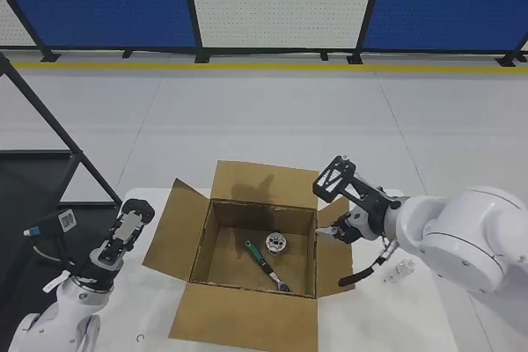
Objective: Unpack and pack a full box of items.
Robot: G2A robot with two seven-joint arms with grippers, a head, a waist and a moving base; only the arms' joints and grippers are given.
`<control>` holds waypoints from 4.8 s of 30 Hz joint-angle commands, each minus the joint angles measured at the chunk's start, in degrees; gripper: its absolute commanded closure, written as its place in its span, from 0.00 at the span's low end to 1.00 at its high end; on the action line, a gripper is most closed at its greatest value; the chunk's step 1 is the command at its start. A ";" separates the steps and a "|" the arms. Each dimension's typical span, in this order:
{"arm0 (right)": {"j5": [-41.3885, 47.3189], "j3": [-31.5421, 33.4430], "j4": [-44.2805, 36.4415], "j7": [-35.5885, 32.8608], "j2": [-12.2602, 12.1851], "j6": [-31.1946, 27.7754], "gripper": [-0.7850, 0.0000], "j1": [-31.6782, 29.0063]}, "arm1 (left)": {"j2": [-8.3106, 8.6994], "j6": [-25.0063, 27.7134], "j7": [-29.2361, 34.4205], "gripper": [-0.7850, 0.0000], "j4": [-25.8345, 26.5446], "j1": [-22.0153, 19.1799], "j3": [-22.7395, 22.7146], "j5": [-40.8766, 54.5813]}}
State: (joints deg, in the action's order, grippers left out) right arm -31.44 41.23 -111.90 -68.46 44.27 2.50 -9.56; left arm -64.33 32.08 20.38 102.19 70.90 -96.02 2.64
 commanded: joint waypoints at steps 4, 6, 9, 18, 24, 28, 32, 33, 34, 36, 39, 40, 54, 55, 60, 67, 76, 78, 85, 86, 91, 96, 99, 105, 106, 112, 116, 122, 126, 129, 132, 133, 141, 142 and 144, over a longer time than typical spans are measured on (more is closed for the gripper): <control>0.00 0.00 0.00 0.00 0.00 -0.03 0.00 0.00 | 0.00 0.00 0.00 0.00 0.00 0.00 0.00 0.00; 0.00 0.00 0.00 0.00 0.00 -0.03 0.00 0.00 | 0.00 0.00 0.00 0.00 0.00 0.00 0.00 0.00; -1.34 -1.70 -0.69 1.74 0.36 -4.45 0.00 -0.99 | 0.00 -0.01 0.33 0.00 0.36 0.14 0.26 -0.04; -2.31 -13.86 6.86 2.14 7.78 -8.60 0.00 6.05 | -0.02 -1.33 -2.14 0.00 1.23 1.35 -0.79 -0.66; 1.51 -21.52 18.06 4.41 15.21 -9.56 0.00 10.07 | -0.07 -1.65 -5.04 0.00 1.41 3.34 -2.88 -0.10; 4.39 -25.37 26.10 5.31 20.36 -8.43 0.00 11.15 | -0.08 -1.57 -5.65 0.00 1.70 4.14 -3.53 0.19; 6.32 -28.47 33.41 5.74 25.53 -8.78 0.00 11.61 | -0.08 -1.57 -5.65 0.00 1.70 4.14 -3.53 0.19; 6.31 -29.16 35.18 5.82 26.79 -8.94 0.00 11.70 | -0.08 -1.57 -5.65 0.00 1.70 4.14 -3.53 0.19; 6.78 -29.64 37.05 6.22 28.01 -9.15 0.00 11.60 | -0.08 -1.57 -5.65 0.00 1.70 4.14 -3.53 0.19; 6.29 -30.54 41.03 6.92 30.28 -8.70 0.00 11.68 | -0.08 -1.57 -5.65 0.00 1.70 4.14 -3.53 0.19; 6.58 -30.95 46.80 8.84 33.22 -7.68 0.00 11.20 | -0.08 -1.57 -5.65 0.00 1.70 4.14 -3.53 0.19; 7.20 -31.01 48.50 8.65 34.08 -8.18 0.00 11.08 | -0.08 -1.57 -5.65 0.00 1.70 4.14 -3.53 0.19; 7.68 -30.53 50.74 10.39 34.92 -9.42 0.00 10.14 | -0.08 -1.57 -5.65 0.00 1.70 4.14 -3.53 0.19; 7.39 -30.57 51.99 10.10 35.03 -9.68 0.00 9.69 | -0.08 -1.57 -5.65 0.00 1.70 4.14 -3.53 0.19; 8.89 -29.51 57.68 10.62 36.37 -10.89 0.00 8.13 | -0.08 -1.57 -5.65 0.00 1.70 4.14 -3.53 0.19; 7.29 -29.09 63.93 12.34 38.90 -7.66 0.00 6.80 | -0.08 -1.57 -5.65 0.00 1.70 4.14 -3.53 0.19; 4.73 -29.12 70.12 12.83 42.82 -5.07 0.00 5.87 | -0.08 -1.57 -5.65 0.00 1.70 4.14 -3.53 0.19; 4.39 -29.03 71.94 13.13 43.73 -5.40 0.00 5.87 | -0.08 -1.57 -5.65 0.00 1.70 4.14 -3.53 0.19; 3.81 -28.42 77.68 15.19 46.71 -7.47 0.07 5.62 | -0.08 -1.57 -5.65 0.00 1.70 4.14 -3.53 0.19; 3.60 -28.34 78.39 15.59 47.10 -7.63 0.10 5.64 | -0.08 -1.57 -5.65 0.00 1.70 4.14 -3.53 0.19; 2.34 -28.07 82.08 16.67 48.92 -7.85 0.26 5.77 | -0.08 -1.57 -5.65 0.00 1.70 4.14 -3.53 0.19; 1.56 -27.72 85.08 16.71 50.59 -8.66 0.56 5.92 | -0.08 -1.57 -5.65 0.00 1.70 4.14 -3.53 0.19; 1.22 -27.39 86.51 17.01 51.38 -9.39 0.76 6.02 | -0.08 -1.57 -5.65 0.00 1.70 4.14 -3.53 0.19; 0.38 -26.55 87.94 18.23 52.39 -11.33 1.00 6.46 | -0.08 -1.57 -5.65 0.00 1.70 4.14 -3.53 0.19; 0.03 -26.45 87.96 18.56 52.44 -11.71 1.00 6.56 | -0.08 -1.57 -5.65 0.00 1.70 4.14 -3.53 0.19; -0.84 -24.94 86.09 19.59 51.91 -13.04 1.00 7.24 | -0.08 -1.57 -5.65 0.00 1.70 4.14 -3.53 0.19; -1.43 -23.57 82.85 18.92 50.59 -14.07 1.00 7.24 | -0.08 -1.57 -5.65 0.00 1.70 4.14 -3.53 0.19; -2.81 -19.92 74.51 18.78 46.58 -14.86 1.00 5.99 | -0.08 -1.57 -5.65 0.00 1.70 4.14 -3.53 0.19; -4.48 -15.76 64.73 16.44 42.42 -14.81 1.00 3.93 | -0.08 -1.57 -5.65 0.00 1.70 4.14 -3.53 0.19; -6.32 -11.19 54.88 12.56 38.57 -14.20 1.00 0.99 | -0.08 -1.57 -5.65 0.00 1.70 4.14 -3.53 0.19; -9.30 -5.24 42.74 8.94 34.55 -12.99 1.00 -3.94 | -0.08 -1.57 -5.65 0.00 1.70 4.14 -3.53 0.19; -10.27 -2.91 38.53 8.03 33.24 -12.88 1.00 -6.07 | -0.08 -1.57 -5.65 0.00 1.70 4.14 -3.53 0.19; -13.73 13.44 16.28 5.83 26.62 -15.65 1.00 -22.85 | -0.08 -1.57 -5.65 0.00 1.70 4.14 -3.53 0.19; -13.73 13.44 16.28 5.83 26.62 -15.65 1.00 -22.85 | -0.08 -1.57 -5.65 0.00 1.70 4.14 -3.53 0.19; -13.73 13.44 16.28 5.83 26.62 -15.65 1.00 -22.85 | -0.08 -1.57 -5.65 0.00 1.70 4.14 -3.53 0.19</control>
State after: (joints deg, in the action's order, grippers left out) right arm -45.19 54.83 -95.81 -62.62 70.85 -13.17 -32.66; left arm -64.41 30.51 14.73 103.89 75.04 -99.55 2.83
